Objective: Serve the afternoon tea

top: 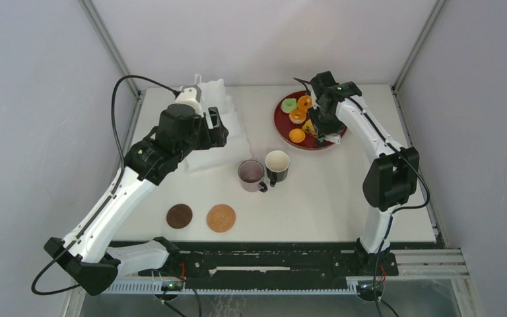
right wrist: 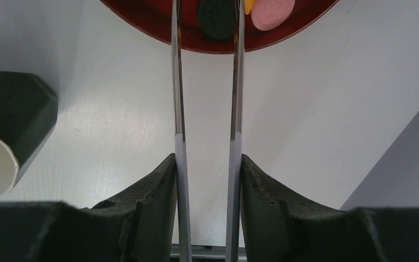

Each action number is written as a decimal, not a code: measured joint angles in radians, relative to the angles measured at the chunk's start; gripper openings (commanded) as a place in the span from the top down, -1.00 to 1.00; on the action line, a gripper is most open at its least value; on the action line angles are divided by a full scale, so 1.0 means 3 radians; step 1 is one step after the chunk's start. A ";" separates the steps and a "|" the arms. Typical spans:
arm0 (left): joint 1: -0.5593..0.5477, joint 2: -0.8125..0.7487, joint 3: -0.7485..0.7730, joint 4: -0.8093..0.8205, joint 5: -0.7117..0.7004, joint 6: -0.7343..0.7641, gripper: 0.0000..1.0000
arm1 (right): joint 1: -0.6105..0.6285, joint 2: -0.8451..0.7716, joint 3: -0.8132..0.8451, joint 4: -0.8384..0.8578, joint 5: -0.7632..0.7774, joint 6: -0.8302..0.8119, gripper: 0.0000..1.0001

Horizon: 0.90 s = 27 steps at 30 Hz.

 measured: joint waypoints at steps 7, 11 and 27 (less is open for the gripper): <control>0.0057 -0.0052 0.0000 0.0001 0.0005 0.0000 -0.62 | -0.0005 0.0169 0.0064 0.0069 0.0061 -0.0107 -0.03; 0.0067 -0.0055 -0.0064 0.0004 0.0020 0.0000 -0.62 | -0.0018 0.0272 0.0085 0.0130 0.0081 -0.0132 -0.03; 0.0343 -0.0195 -0.0065 -0.0017 0.0251 0.0024 -0.67 | -0.0037 0.0512 0.0375 0.0256 0.0031 -0.0251 0.02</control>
